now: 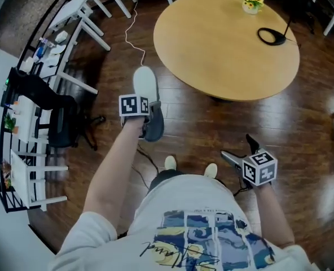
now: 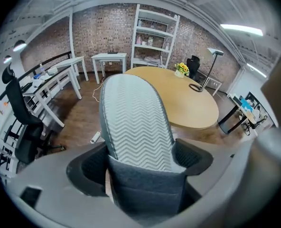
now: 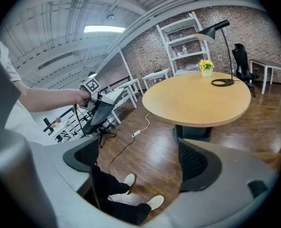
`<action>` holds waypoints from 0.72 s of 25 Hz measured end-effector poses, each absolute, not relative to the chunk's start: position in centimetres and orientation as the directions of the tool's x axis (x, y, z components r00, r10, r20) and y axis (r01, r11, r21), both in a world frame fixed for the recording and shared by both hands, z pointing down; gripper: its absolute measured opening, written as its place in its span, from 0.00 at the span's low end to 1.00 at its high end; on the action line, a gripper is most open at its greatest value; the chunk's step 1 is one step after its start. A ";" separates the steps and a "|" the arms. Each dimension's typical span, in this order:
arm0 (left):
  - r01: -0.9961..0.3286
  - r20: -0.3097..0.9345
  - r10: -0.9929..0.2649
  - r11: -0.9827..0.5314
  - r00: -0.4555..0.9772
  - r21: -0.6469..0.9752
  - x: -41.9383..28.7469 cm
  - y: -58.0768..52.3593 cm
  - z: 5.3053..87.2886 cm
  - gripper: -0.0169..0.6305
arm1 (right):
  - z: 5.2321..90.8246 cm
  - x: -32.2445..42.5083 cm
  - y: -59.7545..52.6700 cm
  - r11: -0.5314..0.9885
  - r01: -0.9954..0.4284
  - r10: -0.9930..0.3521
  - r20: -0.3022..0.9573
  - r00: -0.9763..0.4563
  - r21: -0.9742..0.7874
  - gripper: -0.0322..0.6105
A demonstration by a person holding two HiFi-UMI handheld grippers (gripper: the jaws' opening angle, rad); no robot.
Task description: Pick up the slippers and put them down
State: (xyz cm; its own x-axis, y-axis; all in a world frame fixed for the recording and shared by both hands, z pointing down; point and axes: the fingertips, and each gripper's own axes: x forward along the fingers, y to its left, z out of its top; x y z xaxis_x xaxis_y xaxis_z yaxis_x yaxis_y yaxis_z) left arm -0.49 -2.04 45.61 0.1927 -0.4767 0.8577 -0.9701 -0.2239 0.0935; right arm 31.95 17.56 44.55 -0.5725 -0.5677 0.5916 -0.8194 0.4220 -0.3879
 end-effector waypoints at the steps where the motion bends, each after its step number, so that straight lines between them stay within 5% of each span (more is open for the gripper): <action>1: -0.971 0.858 -0.473 -0.212 0.200 0.110 -3.2 -2.2 46.3 0.69 | 44.9 29.2 16.7 0.440 -0.814 -0.548 0.605 -0.577 -0.378 0.90; 11: -0.944 0.875 -0.364 -0.208 0.319 0.258 -31.8 -7.5 60.0 0.69 | 53.1 -5.6 4.3 0.481 -0.834 -0.420 0.764 -0.490 -0.270 0.89; 18: -0.930 0.896 -0.252 -0.137 0.366 0.341 -38.6 -14.5 82.9 0.69 | 73.5 -21.7 -12.3 0.415 -0.837 -0.342 0.792 -0.506 -0.355 0.84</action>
